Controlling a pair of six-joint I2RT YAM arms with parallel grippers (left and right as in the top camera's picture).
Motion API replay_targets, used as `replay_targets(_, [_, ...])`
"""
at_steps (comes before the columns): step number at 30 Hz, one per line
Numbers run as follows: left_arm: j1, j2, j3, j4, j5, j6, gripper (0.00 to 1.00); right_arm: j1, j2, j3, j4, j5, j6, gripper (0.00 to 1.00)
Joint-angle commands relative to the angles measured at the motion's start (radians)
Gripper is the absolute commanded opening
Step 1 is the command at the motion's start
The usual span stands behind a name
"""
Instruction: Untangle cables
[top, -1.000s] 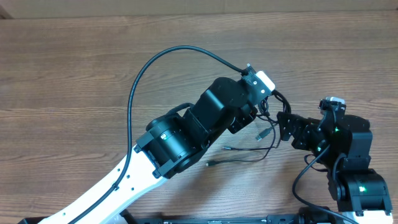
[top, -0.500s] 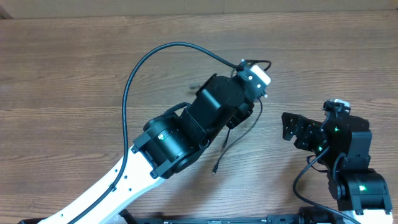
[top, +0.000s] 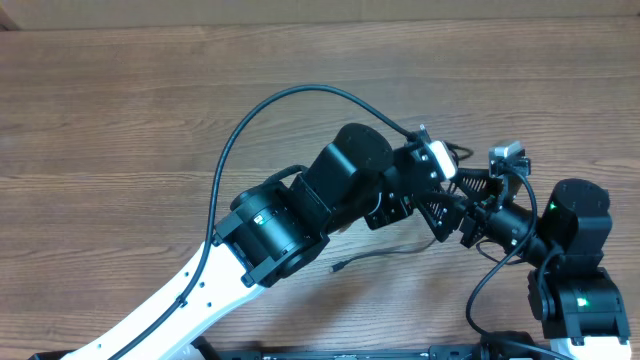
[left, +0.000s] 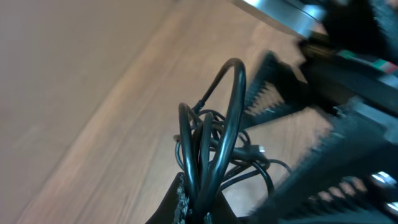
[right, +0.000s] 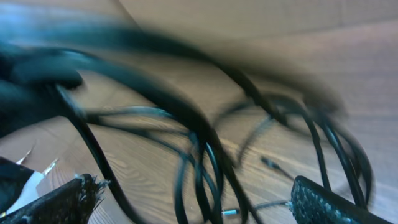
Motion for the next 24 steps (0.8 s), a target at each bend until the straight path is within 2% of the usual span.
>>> replay_targets(1, [0.005,-0.028,0.034,0.003,0.155,0.044,0.04,-0.003,-0.006,-0.003,0.032,-0.006,-0.018,1.0])
replay_targets(5, [0.004,-0.028,0.034,-0.016,0.272,0.044,0.04,-0.003,-0.006,-0.003,0.029,0.239,0.066,1.0])
replay_targets(11, [0.005,-0.028,0.034,-0.027,0.272,0.044,0.04,-0.003,-0.006,-0.003,0.016,0.319,0.065,1.0])
replay_targets(14, [0.006,-0.028,0.034,-0.027,0.146,0.031,0.04,-0.003,-0.006,-0.003,0.005,0.262,0.064,1.0])
replay_targets(17, [0.006,-0.028,0.034,-0.028,-0.071,-0.05,0.04,-0.003,-0.006,-0.003,-0.011,0.24,0.064,1.0])
replay_targets(18, [0.006,-0.028,0.034,-0.031,-0.094,-0.064,0.04,-0.003,-0.006,-0.003,-0.011,0.24,0.064,1.0])
replay_targets(20, [0.006,-0.028,0.034,-0.036,-0.052,-0.069,0.04,-0.003,-0.006,-0.003,-0.007,0.241,0.064,1.0])
replay_targets(22, [0.005,-0.029,0.034,-0.04,0.089,-0.067,0.04,-0.003,-0.006,-0.003,-0.006,0.266,0.064,1.0])
replay_targets(24, [0.003,-0.029,0.034,-0.049,0.29,-0.031,0.04,-0.003,-0.006,-0.003,-0.007,0.357,0.065,1.0])
